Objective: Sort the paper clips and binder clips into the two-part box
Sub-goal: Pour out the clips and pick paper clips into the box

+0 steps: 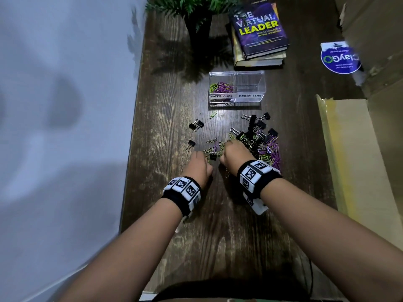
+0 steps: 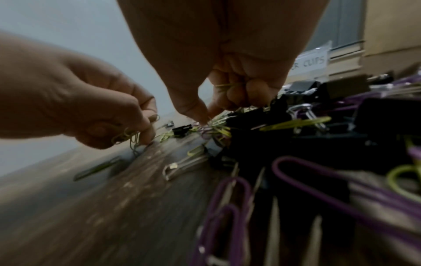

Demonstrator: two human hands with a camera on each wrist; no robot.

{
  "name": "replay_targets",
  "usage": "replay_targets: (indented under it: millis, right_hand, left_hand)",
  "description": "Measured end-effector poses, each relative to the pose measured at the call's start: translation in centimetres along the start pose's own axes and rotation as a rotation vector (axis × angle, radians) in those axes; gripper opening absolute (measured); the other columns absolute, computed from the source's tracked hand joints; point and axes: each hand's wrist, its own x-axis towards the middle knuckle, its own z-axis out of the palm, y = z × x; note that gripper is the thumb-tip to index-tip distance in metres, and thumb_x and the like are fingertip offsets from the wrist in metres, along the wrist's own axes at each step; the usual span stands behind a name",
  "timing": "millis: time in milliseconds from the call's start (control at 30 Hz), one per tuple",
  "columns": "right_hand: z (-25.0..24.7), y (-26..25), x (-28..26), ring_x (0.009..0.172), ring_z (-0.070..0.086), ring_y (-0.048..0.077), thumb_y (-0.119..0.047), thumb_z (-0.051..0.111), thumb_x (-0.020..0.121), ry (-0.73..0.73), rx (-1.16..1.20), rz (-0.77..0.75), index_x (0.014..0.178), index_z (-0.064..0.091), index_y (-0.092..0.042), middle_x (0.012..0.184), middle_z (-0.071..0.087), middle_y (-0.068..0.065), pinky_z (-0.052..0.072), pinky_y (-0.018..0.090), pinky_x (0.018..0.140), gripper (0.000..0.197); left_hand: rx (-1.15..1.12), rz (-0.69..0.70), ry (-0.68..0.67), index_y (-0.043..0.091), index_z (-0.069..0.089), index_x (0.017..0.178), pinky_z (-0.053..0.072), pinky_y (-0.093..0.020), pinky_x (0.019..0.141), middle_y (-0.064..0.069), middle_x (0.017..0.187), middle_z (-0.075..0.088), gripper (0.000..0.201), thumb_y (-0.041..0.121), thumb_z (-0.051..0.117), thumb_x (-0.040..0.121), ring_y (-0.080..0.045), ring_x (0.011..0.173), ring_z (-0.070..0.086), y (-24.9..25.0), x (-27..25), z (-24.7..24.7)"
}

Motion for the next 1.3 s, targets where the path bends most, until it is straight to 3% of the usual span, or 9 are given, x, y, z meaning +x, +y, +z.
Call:
replay_targets:
  millis: [133, 300, 367, 500, 667, 800, 1000, 1167, 1300]
  right_hand:
    - [-1.4, 1.0, -0.5, 0.079, 0.056, 0.020, -0.014, 0.057, 0.086, 0.052, 0.304, 0.058, 0.082, 0.055, -0.009, 0.089, 0.057, 0.007, 0.050, 0.031, 0.073, 0.007]
    - [-3.0, 2.0, -0.7, 0.053, 0.049, 0.013, -0.004, 0.065, 0.078, 0.054, 0.838, 0.195, 0.063, 0.051, -0.015, 0.070, 0.066, 0.010, 0.040, 0.024, 0.051, 0.023]
    - [-3.1, 2.1, -0.7, 0.052, 0.053, 0.014, 0.006, 0.063, 0.077, 0.040, 1.105, 0.229, 0.069, 0.055, -0.013, 0.073, 0.067, 0.016, 0.041, 0.025, 0.050, 0.022]
    - [-3.4, 2.2, -0.5, 0.053, 0.055, 0.016, 0.015, 0.047, 0.083, -0.039, 1.378, 0.223, 0.100, 0.062, -0.003, 0.070, 0.059, 0.013, 0.040, 0.020, 0.046, 0.029]
    - [-3.9, 1.8, 0.7, 0.056, 0.050, 0.018, -0.009, 0.050, 0.089, -0.054, 1.214, 0.253, 0.074, 0.061, -0.006, 0.064, 0.053, 0.006, 0.040, 0.022, 0.046, 0.018]
    - [-4.1, 1.0, 2.7, 0.054, 0.044, 0.014, -0.035, 0.059, 0.090, -0.036, 0.669, 0.184, 0.072, 0.051, -0.016, 0.064, 0.050, 0.001, 0.041, 0.026, 0.055, 0.028]
    - [-2.9, -1.2, 4.5, 0.082, 0.058, 0.024, -0.040, 0.065, 0.085, -0.027, -0.005, 0.054, 0.100, 0.053, -0.007, 0.088, 0.055, 0.007, 0.051, 0.034, 0.074, 0.038]
    - [-2.5, -1.9, 4.6, 0.074, 0.056, 0.028, -0.024, 0.057, 0.091, -0.083, -0.048, 0.065, 0.069, 0.047, -0.008, 0.070, 0.050, 0.006, 0.042, 0.030, 0.063, 0.029]
    - [-2.5, -1.5, 4.6, 0.057, 0.043, 0.016, -0.019, 0.053, 0.092, -0.086, 0.075, 0.101, 0.063, 0.040, -0.013, 0.063, 0.040, 0.002, 0.037, 0.025, 0.052, 0.031]
  left_hand:
    - [-0.319, -0.157, 0.142, 0.012, 0.047, 0.087, 0.031, -0.025, 0.056, 0.005, 0.070, 0.046, 0.008, 0.009, 0.054, 0.089, -0.015, 0.065, 0.044, -0.6, 0.2, -1.1]
    - [-0.857, -0.414, 0.117, 0.016, 0.056, 0.100, 0.034, -0.023, 0.048, 0.000, 0.066, 0.051, 0.020, 0.010, 0.037, 0.095, -0.012, 0.052, 0.043, -1.6, 1.5, -2.1]
    - [-1.084, -0.484, 0.109, 0.008, 0.056, 0.106, 0.026, -0.017, 0.039, 0.002, 0.056, 0.041, 0.031, 0.003, 0.029, 0.092, -0.008, 0.040, 0.033, -1.9, 2.0, -2.4]
    - [-1.254, -0.551, 0.079, 0.004, 0.057, 0.089, 0.026, -0.013, 0.037, 0.005, 0.041, 0.035, 0.036, -0.003, 0.022, 0.083, -0.008, 0.032, 0.031, -2.4, 2.1, -2.5]
    - [-1.186, -0.585, 0.071, 0.006, 0.054, 0.069, 0.026, -0.011, 0.036, 0.001, 0.044, 0.036, 0.032, 0.001, 0.027, 0.085, -0.010, 0.031, 0.036, -2.4, 1.6, -3.0]
    - [-0.878, -0.533, 0.112, 0.012, 0.053, 0.061, 0.033, -0.021, 0.045, 0.000, 0.046, 0.047, 0.030, 0.020, 0.046, 0.089, -0.017, 0.043, 0.043, -2.8, 1.4, -2.6]
    - [-0.175, -0.367, 0.186, 0.017, 0.049, 0.077, 0.042, -0.027, 0.069, 0.001, 0.076, 0.057, 0.025, 0.037, 0.061, 0.086, -0.020, 0.073, 0.053, -2.6, 1.0, -1.5]
    - [0.025, -0.364, 0.152, 0.004, 0.049, 0.114, 0.051, -0.037, 0.080, -0.012, 0.107, 0.060, 0.053, 0.047, 0.062, 0.085, -0.030, 0.096, 0.060, -1.7, 1.1, -0.6]
    - [0.086, -0.352, 0.134, 0.006, 0.045, 0.121, 0.051, -0.042, 0.084, -0.012, 0.117, 0.058, 0.058, 0.048, 0.060, 0.085, -0.031, 0.102, 0.060, -0.7, 1.5, 0.1]
